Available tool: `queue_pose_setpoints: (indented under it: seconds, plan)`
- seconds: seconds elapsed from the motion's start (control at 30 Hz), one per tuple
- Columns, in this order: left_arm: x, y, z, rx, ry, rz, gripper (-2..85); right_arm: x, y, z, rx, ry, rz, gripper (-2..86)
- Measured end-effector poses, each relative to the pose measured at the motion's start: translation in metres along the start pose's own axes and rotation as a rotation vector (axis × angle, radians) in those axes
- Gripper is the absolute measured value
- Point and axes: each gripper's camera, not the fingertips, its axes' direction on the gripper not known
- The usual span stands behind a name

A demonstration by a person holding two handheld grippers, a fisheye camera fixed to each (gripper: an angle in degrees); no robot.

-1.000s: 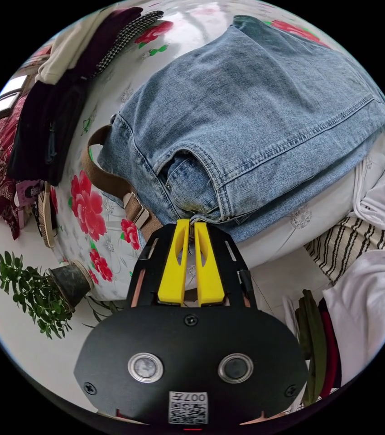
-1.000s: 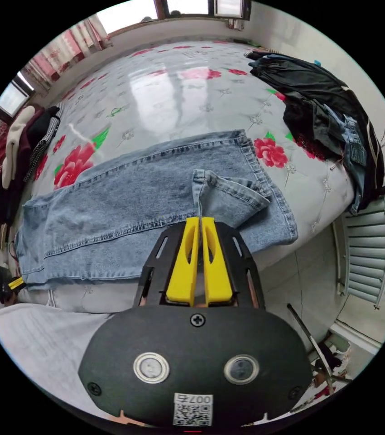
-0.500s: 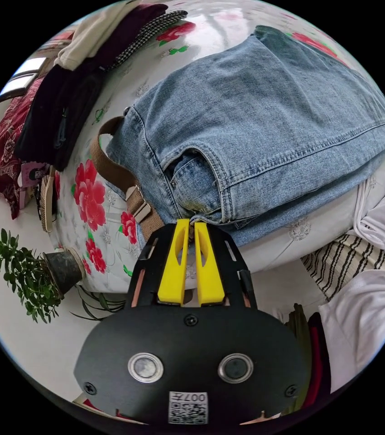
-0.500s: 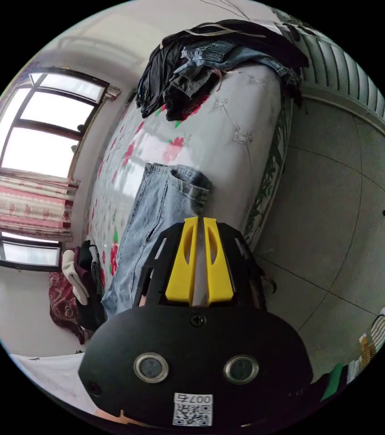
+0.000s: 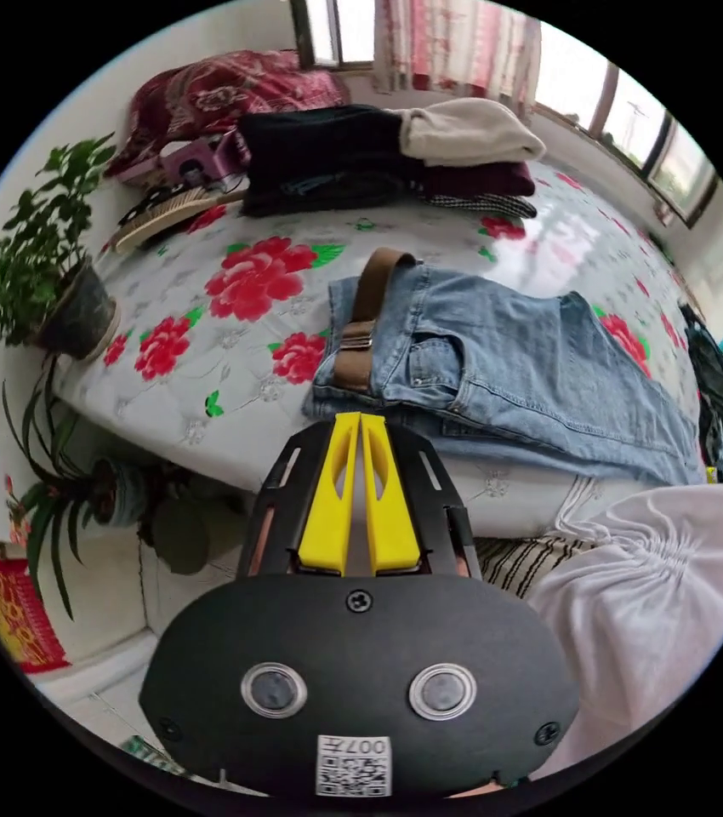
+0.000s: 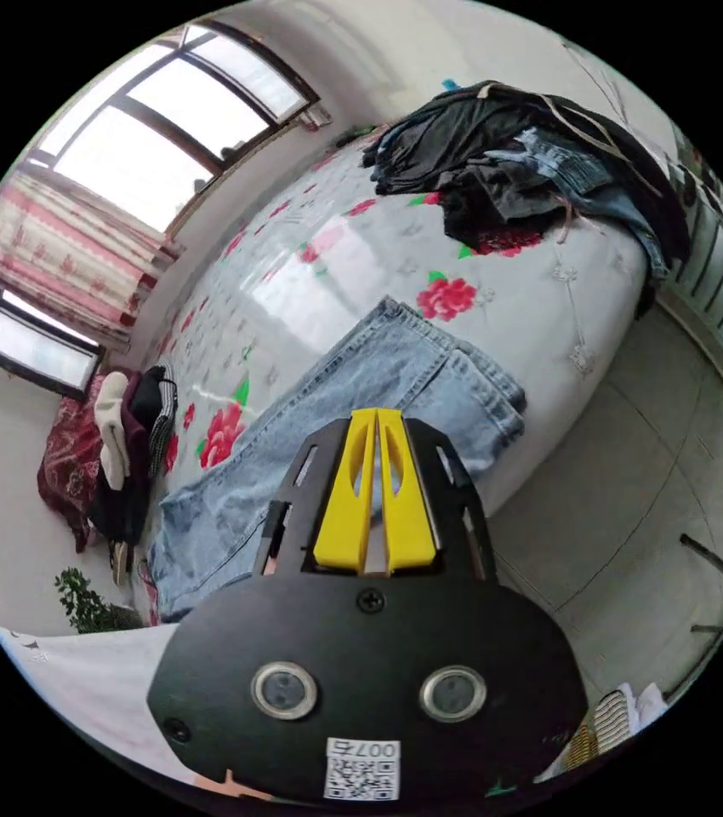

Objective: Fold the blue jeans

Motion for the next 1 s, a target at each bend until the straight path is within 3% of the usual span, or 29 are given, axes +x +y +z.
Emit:
queue_pose_setpoints:
  seconds: [0.2, 0.33, 0.43, 0.5, 0.63, 0.83, 1.0]
  plan:
    - [-0.065, -0.014, 0.014, 0.02, 0.25, -0.271, 5.1, -0.119, 0.002, 0.057, -0.245, -0.123, -0.543, -0.1]
    - [-0.09, -0.036, 0.039, -0.032, 0.382, -0.352, 8.8, -0.157, 0.017, 0.09, -0.398, -0.156, -0.696, 0.1]
    - [-0.102, -0.044, 0.047, -0.059, 0.396, -0.376, 5.0, -0.167, 0.03, 0.118, -0.547, -0.107, -0.75, 0.0]
    - [-0.11, -0.047, 0.041, -0.064, 0.413, -0.381, 0.9, -0.159, 0.041, 0.142, -0.681, 0.028, -0.756, -0.1]
    - [-0.126, -0.035, -0.016, 0.08, 0.428, -0.293, -0.7, -0.145, 0.024, 0.131, -0.641, -0.04, -0.684, -0.1]
    - [-0.155, -0.002, 0.005, -0.061, 0.363, -0.343, -0.8, -0.16, -0.024, 0.107, -0.517, -0.137, -0.696, 0.5]
    - [-0.154, -0.005, 0.004, -0.026, 0.381, -0.354, 0.3, -0.226, -0.076, 0.114, -0.501, -0.258, -0.871, 3.5]
